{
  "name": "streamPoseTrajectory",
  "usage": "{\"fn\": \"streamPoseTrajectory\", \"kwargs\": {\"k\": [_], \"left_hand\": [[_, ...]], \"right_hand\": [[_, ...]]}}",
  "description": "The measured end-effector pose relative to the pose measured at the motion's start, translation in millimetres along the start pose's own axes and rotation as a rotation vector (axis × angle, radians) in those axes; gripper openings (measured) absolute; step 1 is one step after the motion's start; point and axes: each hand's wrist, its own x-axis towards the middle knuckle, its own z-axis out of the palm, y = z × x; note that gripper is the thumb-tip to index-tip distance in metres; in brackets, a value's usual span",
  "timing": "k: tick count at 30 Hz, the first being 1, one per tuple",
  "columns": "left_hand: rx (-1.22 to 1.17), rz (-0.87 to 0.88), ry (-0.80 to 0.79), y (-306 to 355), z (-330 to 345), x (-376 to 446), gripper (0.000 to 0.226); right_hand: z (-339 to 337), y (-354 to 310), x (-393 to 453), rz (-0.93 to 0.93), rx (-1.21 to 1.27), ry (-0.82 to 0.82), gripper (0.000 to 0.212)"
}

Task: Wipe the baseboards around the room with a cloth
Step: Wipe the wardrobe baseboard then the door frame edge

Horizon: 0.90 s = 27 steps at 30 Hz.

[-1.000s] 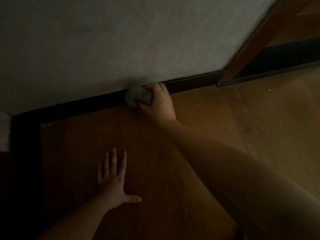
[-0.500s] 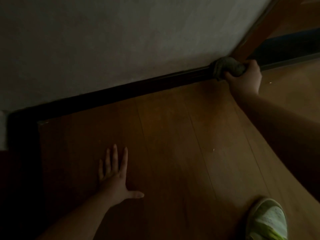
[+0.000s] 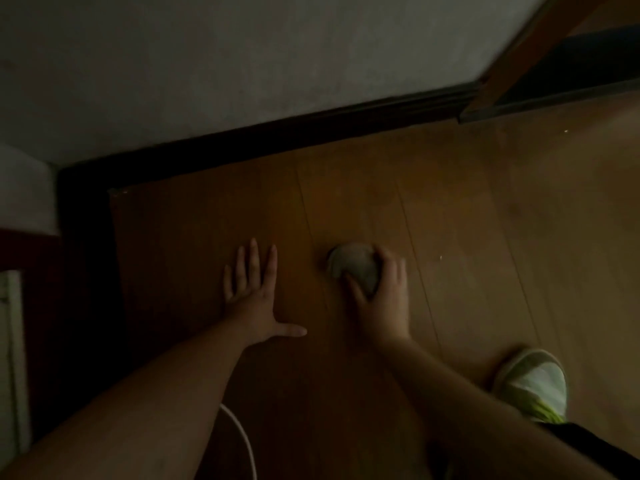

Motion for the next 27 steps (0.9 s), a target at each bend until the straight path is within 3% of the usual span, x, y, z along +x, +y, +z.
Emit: {"fn": "streamPoseTrajectory", "kwargs": {"k": [6,10,12,17,27], "left_hand": [[0.01,0.032,0.103,-7,13,4,0.149],[-0.031,0.096,0.376,-22,54,-11,0.081],[-0.028,0.05,0.437,-32,76,-24,0.07],[-0.095,-0.115,0.476,-41,93,-32,0.066],[-0.044,-0.076,0.527,-41,101,-33,0.069]], "right_hand": [[25,37,-55,-0.172,-0.275,-0.04,0.08],[26,35,-53,-0.151,-0.293,-0.018,0.076],[28,35,-52,-0.166,-0.301,-0.012,0.074],[30,36,-52,-0.188,-0.336,0.005,0.072],[34,42,-53,-0.225,-0.334,0.037,0.068]]}}
